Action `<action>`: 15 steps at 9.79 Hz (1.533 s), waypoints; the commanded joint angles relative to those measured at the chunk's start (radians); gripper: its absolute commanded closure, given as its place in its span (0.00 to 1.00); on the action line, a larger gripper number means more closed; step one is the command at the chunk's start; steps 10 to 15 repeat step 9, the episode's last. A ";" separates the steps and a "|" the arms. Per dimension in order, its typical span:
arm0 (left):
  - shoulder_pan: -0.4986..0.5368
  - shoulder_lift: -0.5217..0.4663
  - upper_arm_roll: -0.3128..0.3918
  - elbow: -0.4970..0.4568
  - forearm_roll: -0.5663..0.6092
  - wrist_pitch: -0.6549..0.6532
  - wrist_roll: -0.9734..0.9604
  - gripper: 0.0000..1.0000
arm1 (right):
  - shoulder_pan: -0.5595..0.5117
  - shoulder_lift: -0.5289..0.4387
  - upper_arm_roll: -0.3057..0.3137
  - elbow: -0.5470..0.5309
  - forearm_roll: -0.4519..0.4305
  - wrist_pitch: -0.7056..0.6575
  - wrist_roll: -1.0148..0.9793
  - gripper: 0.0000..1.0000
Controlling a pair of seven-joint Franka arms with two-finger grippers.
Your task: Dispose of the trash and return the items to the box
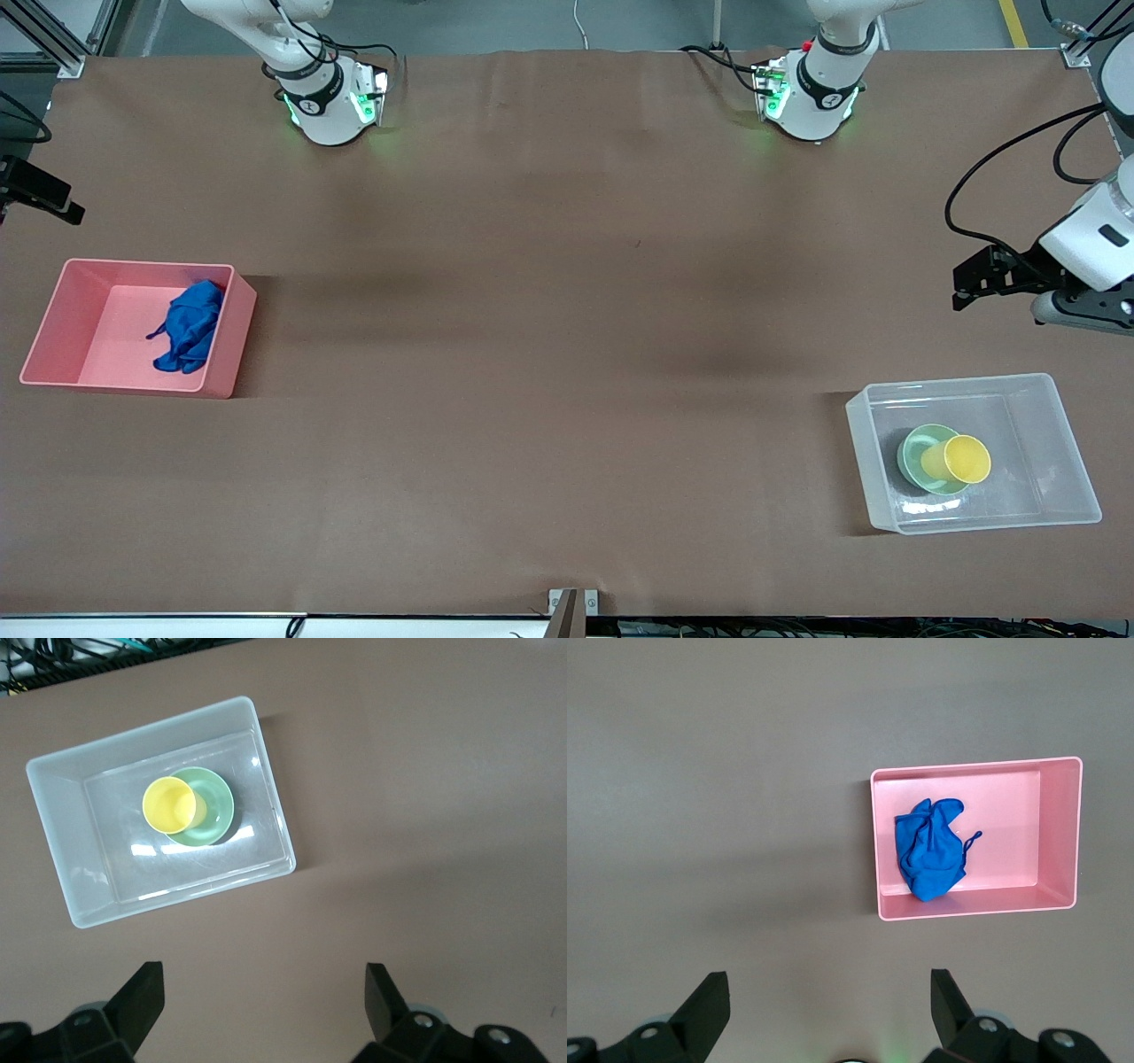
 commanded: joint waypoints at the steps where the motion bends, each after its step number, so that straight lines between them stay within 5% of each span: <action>1: 0.004 0.028 -0.005 0.058 -0.010 -0.052 -0.006 0.00 | -0.008 -0.021 0.003 -0.019 -0.007 0.000 -0.007 0.00; 3: 0.000 0.008 0.011 0.111 -0.019 -0.202 -0.018 0.00 | -0.004 -0.021 0.003 -0.019 -0.007 0.000 -0.007 0.00; 8: -0.290 -0.132 0.296 -0.003 -0.056 -0.240 -0.101 0.00 | -0.002 -0.021 0.003 -0.019 -0.007 -0.002 -0.007 0.00; 15: -0.289 -0.131 0.296 0.002 -0.056 -0.240 -0.101 0.00 | -0.002 -0.021 0.003 -0.019 -0.007 -0.002 -0.007 0.00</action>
